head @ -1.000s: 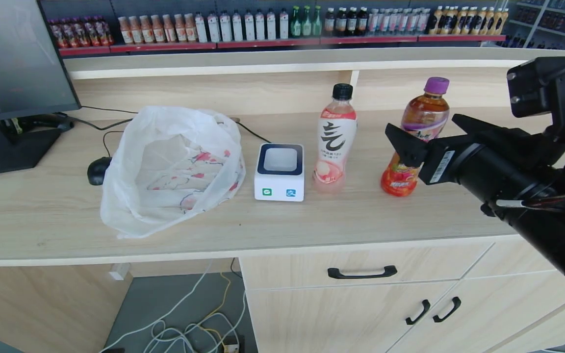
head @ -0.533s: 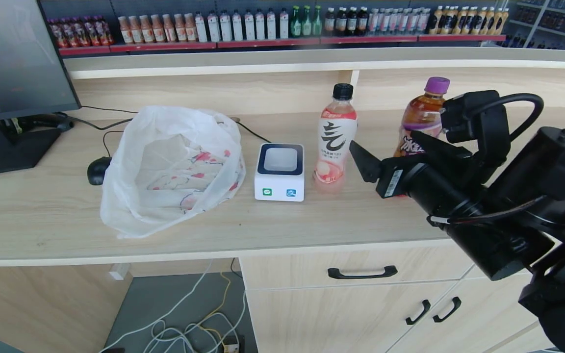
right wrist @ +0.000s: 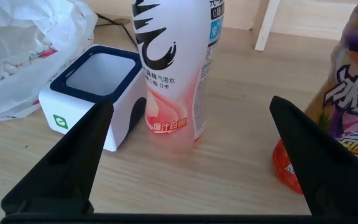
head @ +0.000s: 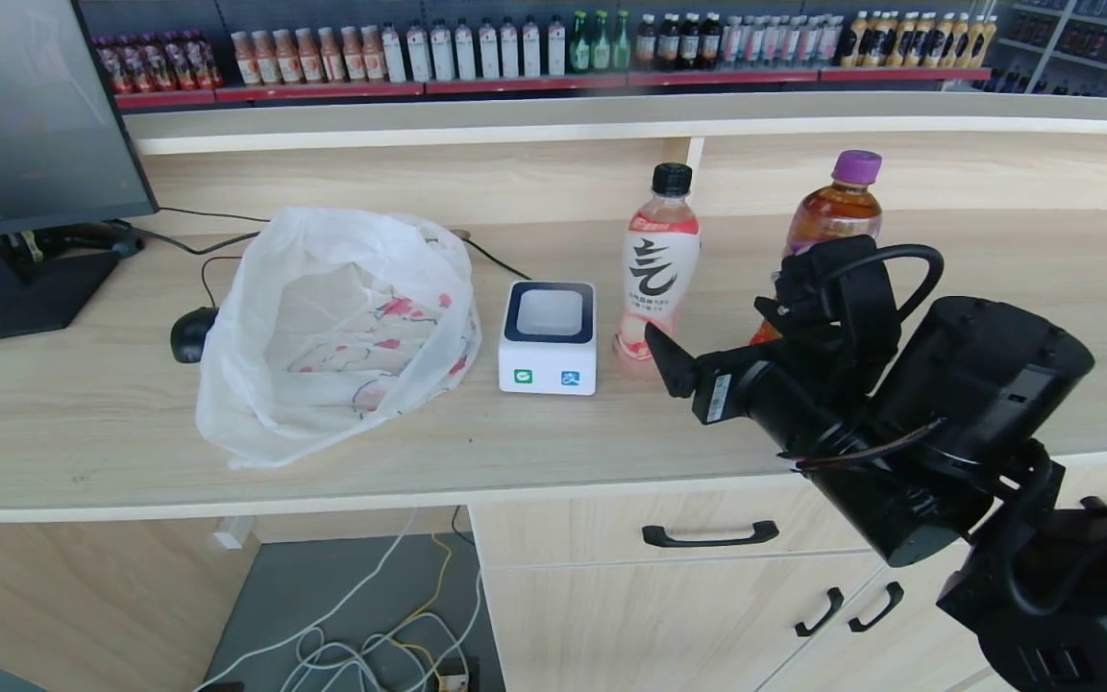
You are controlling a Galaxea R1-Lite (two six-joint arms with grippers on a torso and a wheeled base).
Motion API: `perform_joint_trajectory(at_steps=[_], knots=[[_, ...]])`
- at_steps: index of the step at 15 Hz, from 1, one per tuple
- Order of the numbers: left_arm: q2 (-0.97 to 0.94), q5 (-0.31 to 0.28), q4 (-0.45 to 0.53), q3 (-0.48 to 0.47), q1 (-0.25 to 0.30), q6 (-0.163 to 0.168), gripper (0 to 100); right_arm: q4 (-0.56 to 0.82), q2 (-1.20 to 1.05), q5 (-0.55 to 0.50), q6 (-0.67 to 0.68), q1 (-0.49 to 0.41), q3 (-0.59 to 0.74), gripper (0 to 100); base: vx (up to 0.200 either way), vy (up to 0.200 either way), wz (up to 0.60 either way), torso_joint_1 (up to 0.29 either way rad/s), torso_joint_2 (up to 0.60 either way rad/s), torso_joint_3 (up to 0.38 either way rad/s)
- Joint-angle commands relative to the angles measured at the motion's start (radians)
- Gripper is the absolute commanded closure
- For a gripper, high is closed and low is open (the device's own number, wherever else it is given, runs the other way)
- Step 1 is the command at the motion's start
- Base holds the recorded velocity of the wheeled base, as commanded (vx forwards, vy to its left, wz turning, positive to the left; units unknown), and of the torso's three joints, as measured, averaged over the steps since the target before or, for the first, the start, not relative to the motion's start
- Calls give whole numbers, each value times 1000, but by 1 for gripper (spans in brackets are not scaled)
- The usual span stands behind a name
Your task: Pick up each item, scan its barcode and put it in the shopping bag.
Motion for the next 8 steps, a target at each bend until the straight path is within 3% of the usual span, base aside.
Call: perform_joint_trajectory(at_steps=[1,8], knots=[[1,0,0,0,0,0,0,0,24,4,0,1,-3,0,0,0,0,0,0,0],[1,0,0,0,0,0,0,-13,57,21,-3,-1,-16,0,0,0,0,0,0,0]])
